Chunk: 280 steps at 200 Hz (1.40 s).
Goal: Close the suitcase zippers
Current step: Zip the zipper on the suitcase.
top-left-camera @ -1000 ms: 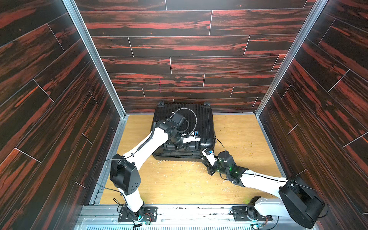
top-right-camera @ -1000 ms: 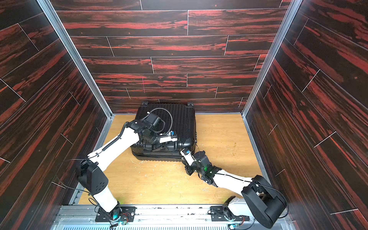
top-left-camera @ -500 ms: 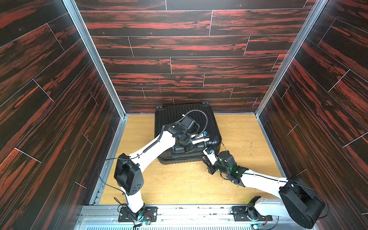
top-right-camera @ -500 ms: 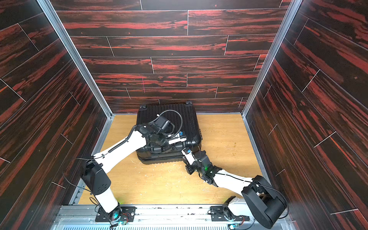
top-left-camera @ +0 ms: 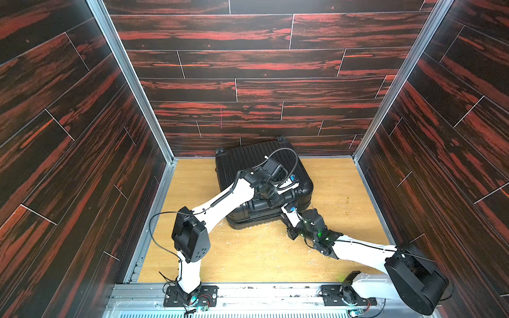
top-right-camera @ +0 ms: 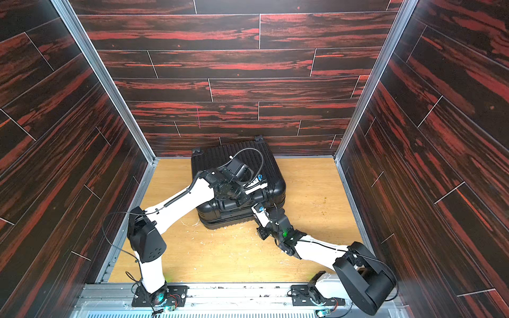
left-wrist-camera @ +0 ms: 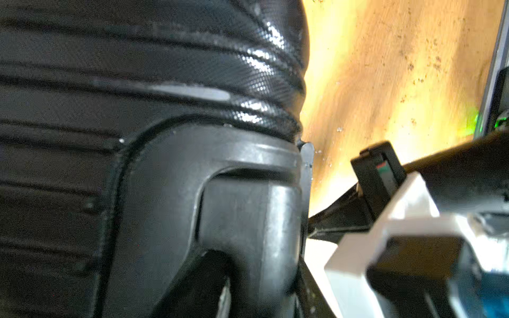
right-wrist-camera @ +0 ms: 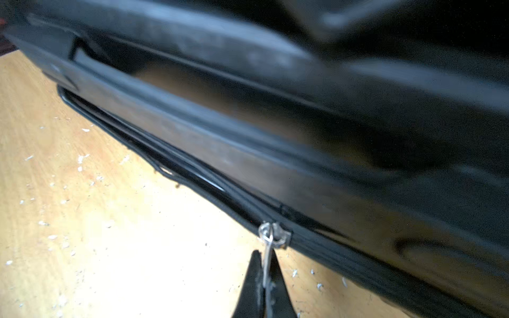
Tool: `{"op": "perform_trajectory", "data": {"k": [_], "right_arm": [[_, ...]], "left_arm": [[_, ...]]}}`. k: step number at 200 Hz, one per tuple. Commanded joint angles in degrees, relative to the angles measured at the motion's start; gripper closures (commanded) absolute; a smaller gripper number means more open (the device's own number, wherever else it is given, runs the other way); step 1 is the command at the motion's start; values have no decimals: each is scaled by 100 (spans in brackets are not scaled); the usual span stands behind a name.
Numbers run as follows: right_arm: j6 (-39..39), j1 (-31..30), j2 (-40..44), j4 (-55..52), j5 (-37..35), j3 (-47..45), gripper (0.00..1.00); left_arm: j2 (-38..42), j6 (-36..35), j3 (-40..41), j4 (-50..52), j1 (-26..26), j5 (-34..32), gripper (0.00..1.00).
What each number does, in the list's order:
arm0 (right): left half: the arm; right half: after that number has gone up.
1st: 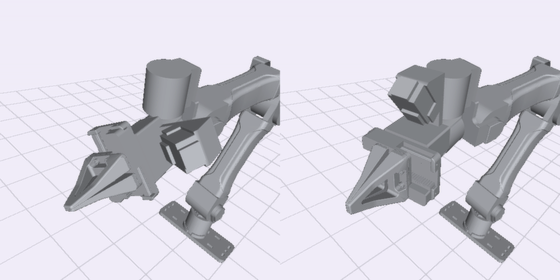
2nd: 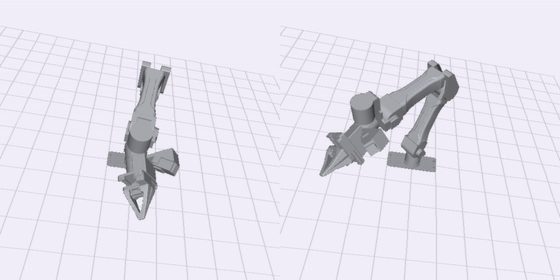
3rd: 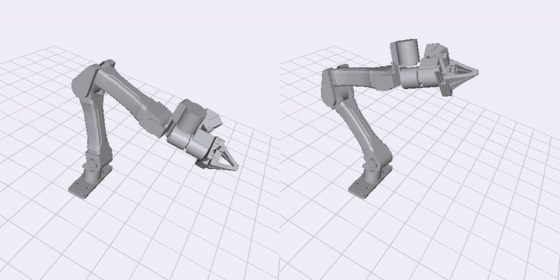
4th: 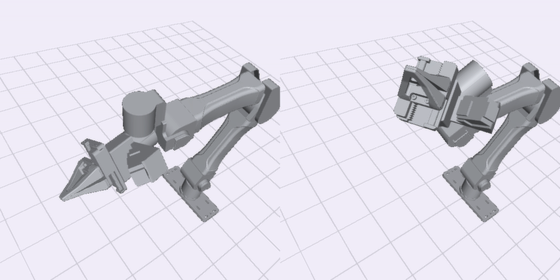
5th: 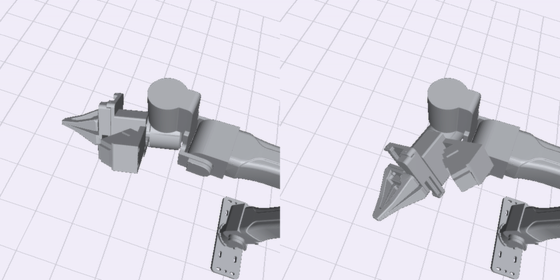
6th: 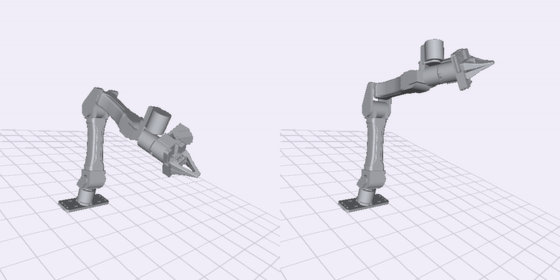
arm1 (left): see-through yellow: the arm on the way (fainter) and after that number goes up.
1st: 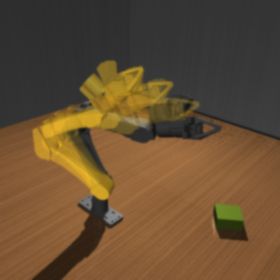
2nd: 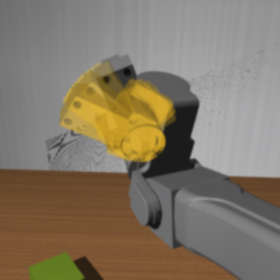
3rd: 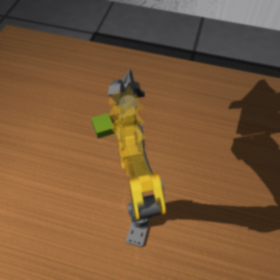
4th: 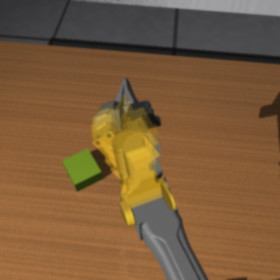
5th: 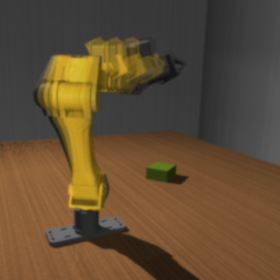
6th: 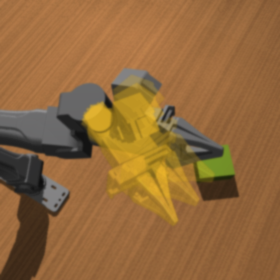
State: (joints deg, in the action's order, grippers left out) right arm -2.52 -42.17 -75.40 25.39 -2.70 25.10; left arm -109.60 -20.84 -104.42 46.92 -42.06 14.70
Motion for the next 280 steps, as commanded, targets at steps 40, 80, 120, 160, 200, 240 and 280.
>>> {"op": "perform_trajectory", "data": {"k": [40, 80, 120, 160, 200, 240, 280], "right_arm": [[-283, -559, -211, 683, 1043, 230, 100], [-337, -786, -360, 731, 1051, 376, 100], [-324, -1023, -549, 722, 1042, 569, 100], [-301, -1285, -687, 713, 1035, 749, 100], [-304, -1475, -791, 740, 1095, 827, 100], [-307, -1565, -784, 756, 1140, 838, 100], [-363, -1669, -858, 672, 1244, 972, 100]], "left_arm": [[-541, 1117, -547, -1005, 159, -605, 78], [-792, 1282, -870, -1022, 158, -377, 78], [-1001, 1355, -1082, -1052, 148, -312, 78], [-1223, 1490, -1290, -1083, 146, -286, 78], [-1301, 1609, -1406, -1184, 146, -314, 78], [-1328, 1661, -1495, -1180, 146, -406, 79], [-1436, 1857, -1518, -1490, 146, -371, 79]]}}
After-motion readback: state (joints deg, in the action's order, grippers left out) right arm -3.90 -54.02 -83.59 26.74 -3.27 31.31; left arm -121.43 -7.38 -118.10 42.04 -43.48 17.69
